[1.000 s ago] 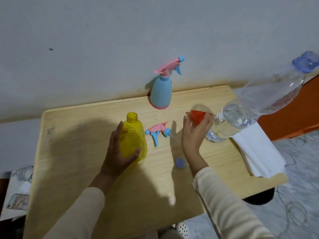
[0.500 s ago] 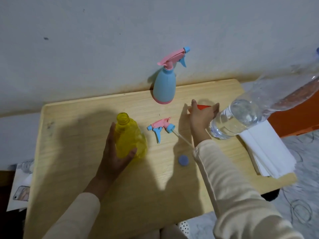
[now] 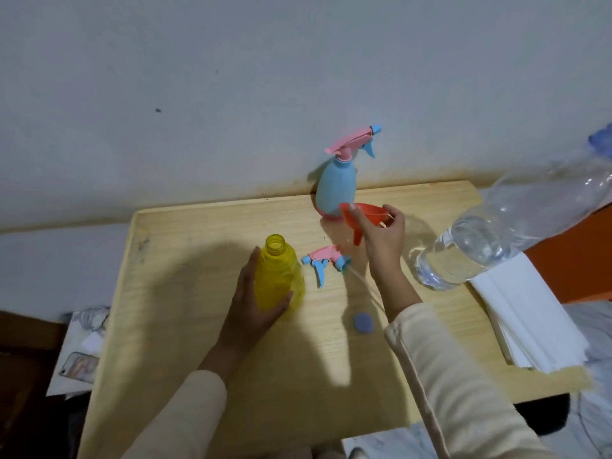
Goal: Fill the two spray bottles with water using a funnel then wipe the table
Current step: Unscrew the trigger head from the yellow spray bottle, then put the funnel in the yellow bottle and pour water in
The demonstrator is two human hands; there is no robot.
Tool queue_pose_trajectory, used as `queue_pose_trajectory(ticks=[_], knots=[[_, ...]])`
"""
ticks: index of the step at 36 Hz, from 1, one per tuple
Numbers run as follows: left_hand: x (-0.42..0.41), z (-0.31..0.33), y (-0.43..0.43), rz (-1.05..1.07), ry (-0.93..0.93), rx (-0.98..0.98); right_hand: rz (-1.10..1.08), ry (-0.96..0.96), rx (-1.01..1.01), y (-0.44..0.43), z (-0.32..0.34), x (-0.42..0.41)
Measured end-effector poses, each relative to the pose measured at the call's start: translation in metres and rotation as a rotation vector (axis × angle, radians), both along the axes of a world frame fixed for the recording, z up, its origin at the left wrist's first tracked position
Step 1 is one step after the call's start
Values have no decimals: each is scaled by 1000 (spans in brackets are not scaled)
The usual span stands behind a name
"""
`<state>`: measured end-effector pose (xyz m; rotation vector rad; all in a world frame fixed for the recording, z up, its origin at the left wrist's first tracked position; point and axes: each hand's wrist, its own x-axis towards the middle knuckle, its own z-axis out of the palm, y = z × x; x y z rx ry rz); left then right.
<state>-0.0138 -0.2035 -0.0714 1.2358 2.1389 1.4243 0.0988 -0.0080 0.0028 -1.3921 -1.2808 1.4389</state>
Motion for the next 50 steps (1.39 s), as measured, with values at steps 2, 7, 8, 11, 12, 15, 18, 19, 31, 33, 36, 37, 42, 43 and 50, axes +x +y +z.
queue_pose_trajectory(ticks=[2,7,8,11,12,15,18,19,31,33,36,37,42,43,50], knots=[[5,1,-2,22,-6,6,81,92,44,-13,15,-4],[20,3,-4,90,-19,18,419,309,110,-52,45,-10],[22,3,-4,100,-13,21,482,332,128,-58,48,-10],[28,5,-4,110,10,31,591,369,179,-70,54,-9],[29,6,-4,107,22,32,616,376,193,-73,56,-8],[31,9,-4,98,60,22,674,348,223,-79,56,-6],[34,12,-5,104,27,-1,731,250,256,-81,51,-3],[35,11,-6,112,11,-12,750,214,275,-81,49,-1],[41,17,-14,183,-42,-57,902,-65,372,-79,50,1],[37,21,-16,147,-21,-51,922,-97,398,-79,52,1],[32,25,-16,127,-65,-126,947,-110,413,-79,55,3],[33,28,-17,139,-68,-150,962,-116,419,-79,56,3],[42,45,-19,172,-54,-247,1090,-183,418,-75,64,14],[45,47,-18,174,-25,-274,1120,-200,414,-74,65,19],[76,76,-19,274,126,-531,1254,-440,553,-48,68,75]])
